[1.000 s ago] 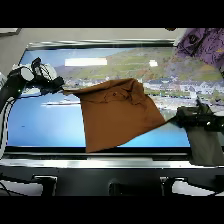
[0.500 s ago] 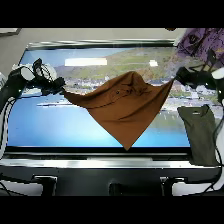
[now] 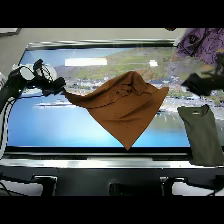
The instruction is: Fold the clothes and pants, and hang the long-sleeved shirts on hangers.
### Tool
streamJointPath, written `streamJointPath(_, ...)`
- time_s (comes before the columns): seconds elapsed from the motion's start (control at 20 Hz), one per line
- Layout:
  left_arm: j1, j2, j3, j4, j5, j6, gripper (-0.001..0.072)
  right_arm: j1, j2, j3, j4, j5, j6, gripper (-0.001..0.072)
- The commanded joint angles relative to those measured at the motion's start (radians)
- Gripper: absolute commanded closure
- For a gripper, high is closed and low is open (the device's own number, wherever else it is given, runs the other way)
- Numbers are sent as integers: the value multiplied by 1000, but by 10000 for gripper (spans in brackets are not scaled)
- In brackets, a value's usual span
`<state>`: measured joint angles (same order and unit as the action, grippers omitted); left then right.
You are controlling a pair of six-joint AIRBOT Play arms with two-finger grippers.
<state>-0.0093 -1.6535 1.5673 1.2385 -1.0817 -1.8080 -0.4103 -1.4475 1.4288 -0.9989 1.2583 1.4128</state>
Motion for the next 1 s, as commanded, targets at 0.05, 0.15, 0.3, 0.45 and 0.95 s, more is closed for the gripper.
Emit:
streamJointPath(0.05, -1, -6, 1, -1, -3, 0, 694, -10, 266, -537, 170, 6, -42, 268)
streamJointPath(0.15, 0, -6, 1, -1, -4, 0, 694, 76, 372, -765, 235, -75, -40, 210)
streamJointPath(0.3, 0, -6, 1, -1, -16, 0, 694, 228, 434, -945, 294, -172, 3, 171)
streamJointPath(0.45, 0, -6, 1, -1, -26, 0, 694, 388, 433, -987, 301, -283, 68, 100)
streamJointPath(0.95, 0, -9, 1, 0, -29, 0, 694, 647, 267, -986, 474, -446, 91, 101)
